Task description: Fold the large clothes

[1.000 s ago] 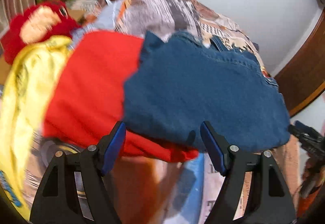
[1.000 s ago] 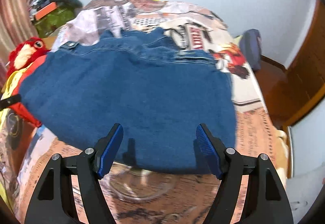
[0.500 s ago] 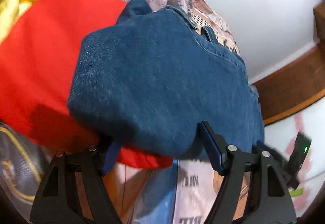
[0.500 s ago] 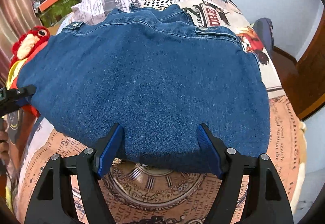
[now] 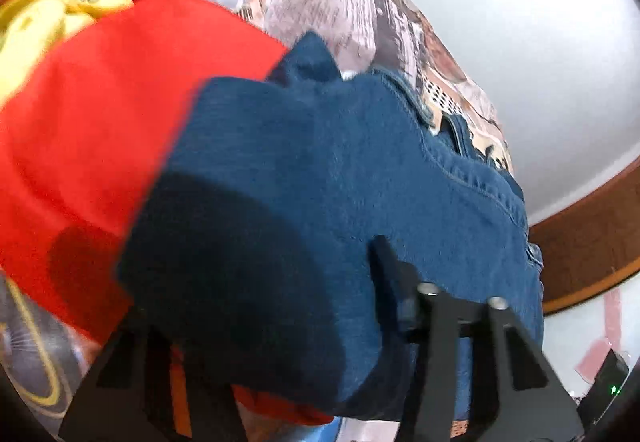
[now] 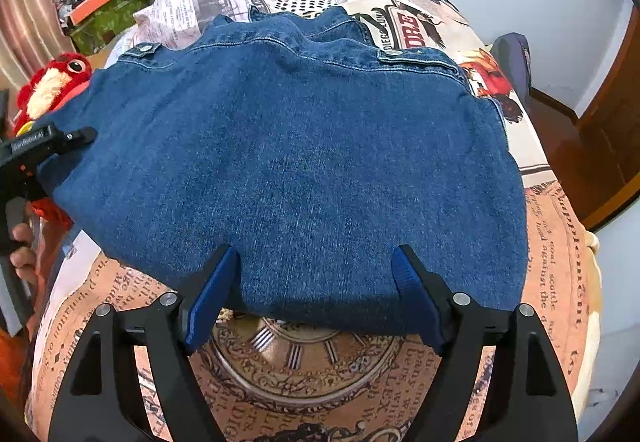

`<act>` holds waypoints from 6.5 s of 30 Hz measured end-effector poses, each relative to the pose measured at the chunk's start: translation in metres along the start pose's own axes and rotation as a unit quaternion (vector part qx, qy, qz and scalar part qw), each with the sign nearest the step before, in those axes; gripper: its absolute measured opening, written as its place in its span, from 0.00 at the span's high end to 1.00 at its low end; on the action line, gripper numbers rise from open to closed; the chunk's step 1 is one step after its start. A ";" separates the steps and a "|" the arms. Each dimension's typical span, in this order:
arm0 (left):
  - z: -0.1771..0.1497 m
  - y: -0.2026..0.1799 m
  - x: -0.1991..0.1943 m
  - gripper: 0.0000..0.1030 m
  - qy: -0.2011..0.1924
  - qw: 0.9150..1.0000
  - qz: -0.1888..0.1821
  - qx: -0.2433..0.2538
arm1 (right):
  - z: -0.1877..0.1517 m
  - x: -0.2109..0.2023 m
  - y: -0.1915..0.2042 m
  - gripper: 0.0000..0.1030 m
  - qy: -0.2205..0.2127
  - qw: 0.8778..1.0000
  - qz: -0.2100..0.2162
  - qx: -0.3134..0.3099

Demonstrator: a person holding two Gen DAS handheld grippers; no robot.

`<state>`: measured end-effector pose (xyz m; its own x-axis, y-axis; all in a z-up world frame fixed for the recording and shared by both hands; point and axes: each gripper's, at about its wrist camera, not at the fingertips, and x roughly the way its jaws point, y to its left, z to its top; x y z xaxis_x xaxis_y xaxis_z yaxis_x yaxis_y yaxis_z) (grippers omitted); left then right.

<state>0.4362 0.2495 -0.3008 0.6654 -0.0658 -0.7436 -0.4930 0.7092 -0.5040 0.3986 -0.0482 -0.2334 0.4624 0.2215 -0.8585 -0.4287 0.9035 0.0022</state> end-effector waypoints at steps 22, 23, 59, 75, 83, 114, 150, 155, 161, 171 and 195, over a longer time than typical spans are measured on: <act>0.010 -0.010 -0.152 0.76 -0.120 0.984 -0.051 0.124 | 0.034 -0.037 0.114 0.25 0.004 0.995 0.051 -0.091; 0.010 -0.006 -0.153 0.76 -0.118 0.985 -0.049 0.120 | 0.033 -0.024 0.123 0.25 0.021 0.994 0.058 -0.094; -0.175 -0.275 -0.020 0.73 0.066 0.865 -0.018 0.497 | -0.061 -0.073 -0.117 0.25 0.001 0.989 0.018 0.150; -0.127 -0.211 -0.109 0.35 0.025 0.909 -0.044 0.414 | -0.035 -0.117 -0.089 0.25 -0.057 0.990 0.048 0.118; -0.095 -0.154 -0.094 0.34 0.011 0.916 0.056 0.397 | -0.008 -0.104 -0.048 0.25 -0.067 0.992 0.074 0.072; -0.085 -0.120 -0.081 0.26 0.016 0.940 0.035 0.339 | -0.021 -0.071 -0.059 0.18 -0.022 0.996 0.046 0.068; -0.011 -0.113 0.070 0.24 0.259 0.941 -0.167 0.141 | 0.056 0.052 -0.076 0.34 0.085 0.960 0.250 0.091; -0.011 -0.126 0.051 0.45 0.237 0.943 -0.159 0.171 | 0.059 0.035 -0.071 0.59 0.079 0.963 0.241 0.088; -0.011 -0.150 -0.001 0.62 0.199 0.939 -0.174 0.219 | 0.066 -0.001 -0.056 0.69 0.060 0.968 0.231 0.077; 0.026 -0.131 -0.113 0.64 0.112 0.949 -0.191 0.226 | 0.087 -0.077 0.003 0.71 -0.002 0.972 0.233 0.041; 0.130 0.016 -0.141 0.63 0.052 0.979 -0.071 0.186 | 0.137 0.004 0.163 0.70 0.011 0.948 0.314 0.048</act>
<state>0.4073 0.3615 -0.1465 0.6416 -0.2391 -0.7288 -0.1497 0.8929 -0.4247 0.4368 0.1498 -0.1665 0.1229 0.7204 -0.6826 -0.5406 0.6254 0.5627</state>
